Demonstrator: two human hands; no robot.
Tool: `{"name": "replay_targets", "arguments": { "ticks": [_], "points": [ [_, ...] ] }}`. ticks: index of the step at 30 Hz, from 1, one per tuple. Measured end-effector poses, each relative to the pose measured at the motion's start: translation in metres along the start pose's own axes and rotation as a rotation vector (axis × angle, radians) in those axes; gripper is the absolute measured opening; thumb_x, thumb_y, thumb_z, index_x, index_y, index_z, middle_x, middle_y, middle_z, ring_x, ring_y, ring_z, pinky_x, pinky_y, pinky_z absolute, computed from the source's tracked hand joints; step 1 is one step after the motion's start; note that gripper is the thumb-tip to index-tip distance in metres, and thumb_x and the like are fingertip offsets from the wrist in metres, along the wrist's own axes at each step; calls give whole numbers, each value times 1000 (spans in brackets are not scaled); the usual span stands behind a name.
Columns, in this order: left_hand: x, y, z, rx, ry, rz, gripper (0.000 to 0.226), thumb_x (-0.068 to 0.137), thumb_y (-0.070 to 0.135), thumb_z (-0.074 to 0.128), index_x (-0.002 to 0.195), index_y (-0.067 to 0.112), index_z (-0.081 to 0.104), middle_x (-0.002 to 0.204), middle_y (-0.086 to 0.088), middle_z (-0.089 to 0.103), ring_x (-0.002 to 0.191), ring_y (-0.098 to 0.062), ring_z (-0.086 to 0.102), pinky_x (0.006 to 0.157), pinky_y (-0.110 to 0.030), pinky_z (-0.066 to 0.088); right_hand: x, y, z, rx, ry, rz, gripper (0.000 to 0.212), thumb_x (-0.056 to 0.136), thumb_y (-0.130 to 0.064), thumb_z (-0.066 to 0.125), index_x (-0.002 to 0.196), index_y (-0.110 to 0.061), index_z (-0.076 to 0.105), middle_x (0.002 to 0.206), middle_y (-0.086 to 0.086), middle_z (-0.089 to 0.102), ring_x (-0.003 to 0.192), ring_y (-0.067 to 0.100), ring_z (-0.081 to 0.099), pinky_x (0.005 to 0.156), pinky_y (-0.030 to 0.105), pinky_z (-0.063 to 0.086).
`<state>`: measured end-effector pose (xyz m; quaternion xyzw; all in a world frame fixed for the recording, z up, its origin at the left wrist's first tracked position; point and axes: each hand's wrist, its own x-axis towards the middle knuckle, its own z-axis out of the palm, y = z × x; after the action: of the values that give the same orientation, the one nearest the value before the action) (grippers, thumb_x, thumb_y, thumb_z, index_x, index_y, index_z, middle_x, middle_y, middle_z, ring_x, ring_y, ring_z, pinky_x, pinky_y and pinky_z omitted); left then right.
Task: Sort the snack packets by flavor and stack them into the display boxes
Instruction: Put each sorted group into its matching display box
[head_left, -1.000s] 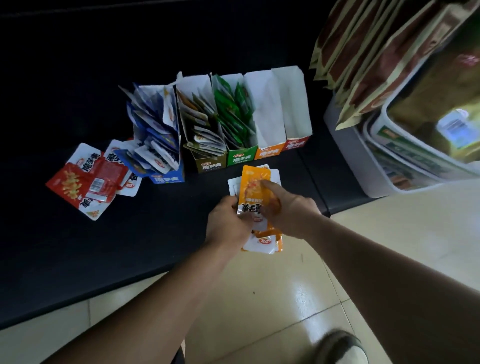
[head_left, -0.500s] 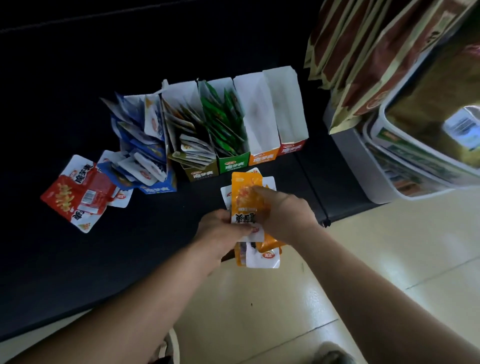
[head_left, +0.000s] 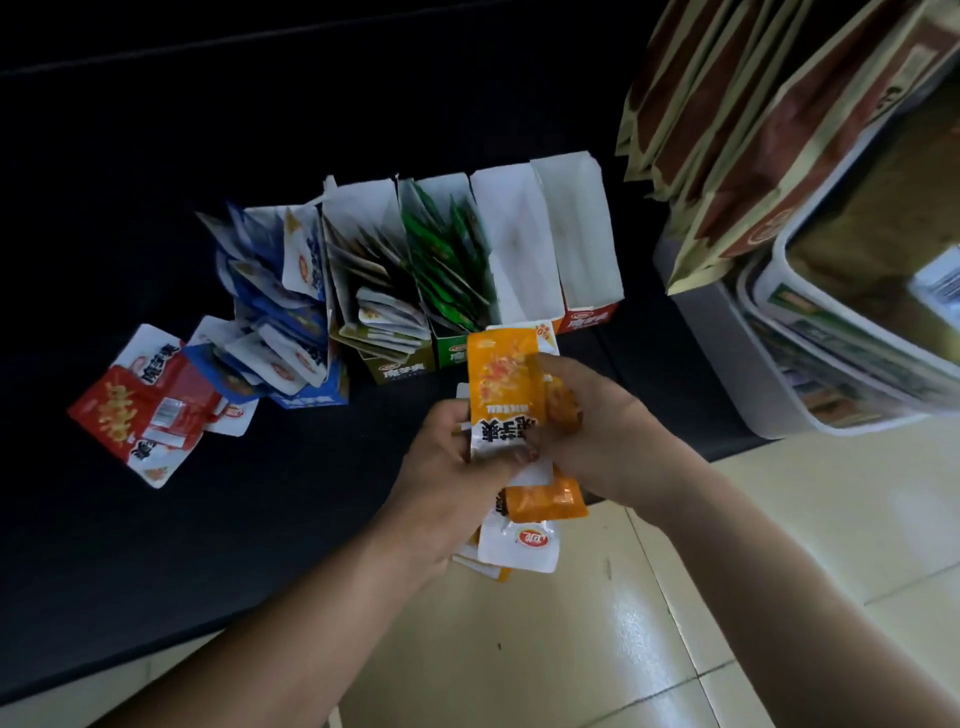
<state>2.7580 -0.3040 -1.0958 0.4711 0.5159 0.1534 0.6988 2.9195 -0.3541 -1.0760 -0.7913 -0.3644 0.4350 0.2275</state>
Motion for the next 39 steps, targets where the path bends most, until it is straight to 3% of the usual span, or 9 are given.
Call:
{"name": "replay_targets", "arguments": {
  "ticks": [9,13,16,22,24,28,32,34,39],
  "points": [
    [-17,64,7,29,-82,171,30,99,25,69,116,49,65,108,7,78,93,-21,78,84,-56,63,-13,-36,-38,189,-39,-130,66,100,-20,62,151,-53,36,142,-12,50,118,18,62,91,40,61],
    [2,98,8,142,9,302,42,95,18,74,124,47,63,101,12,78,84,-11,78,71,-42,66,13,-50,-40,439,111,-186,54,98,-3,60,139,-37,58,111,-6,73,93,18,75,77,43,66],
    [24,113,16,286,36,256,37,89,5,73,112,34,70,92,2,79,79,-19,78,74,-53,64,33,-50,-33,517,221,-164,36,96,-4,64,126,-23,70,94,-2,74,77,19,77,74,47,66],
    [40,119,26,360,106,276,34,87,-1,67,107,25,72,87,0,78,78,-21,77,72,-52,65,60,-40,-34,653,144,-63,18,100,-7,64,115,-7,74,73,3,71,62,13,65,65,32,59],
    [41,119,23,378,128,312,34,88,0,66,111,25,71,90,2,77,80,-19,76,73,-49,66,63,-42,-31,610,96,-105,18,102,-11,62,113,-8,75,76,4,72,66,15,66,62,29,57],
    [47,121,19,375,137,355,31,89,3,66,106,29,72,90,7,77,83,-12,74,72,-31,64,67,-43,-29,638,128,-125,19,101,-10,64,117,-7,73,96,13,76,85,24,73,83,44,64],
    [60,119,25,211,149,332,60,93,21,73,148,25,50,130,5,67,109,-17,70,91,-40,62,76,-37,-38,646,207,-136,13,101,-16,66,109,-12,74,102,12,77,100,30,75,91,49,62],
    [58,114,22,165,196,378,62,96,25,72,152,24,46,140,5,60,117,-12,64,100,-37,57,71,-35,-39,638,186,-173,20,107,-20,54,105,-18,74,104,13,76,101,30,75,92,48,61],
    [45,85,-1,157,328,508,35,98,11,69,131,22,63,117,12,68,104,5,66,94,-17,55,60,-13,-31,498,249,-229,20,105,-25,57,118,-28,72,107,-3,73,104,19,72,96,46,60]
  ]
}}
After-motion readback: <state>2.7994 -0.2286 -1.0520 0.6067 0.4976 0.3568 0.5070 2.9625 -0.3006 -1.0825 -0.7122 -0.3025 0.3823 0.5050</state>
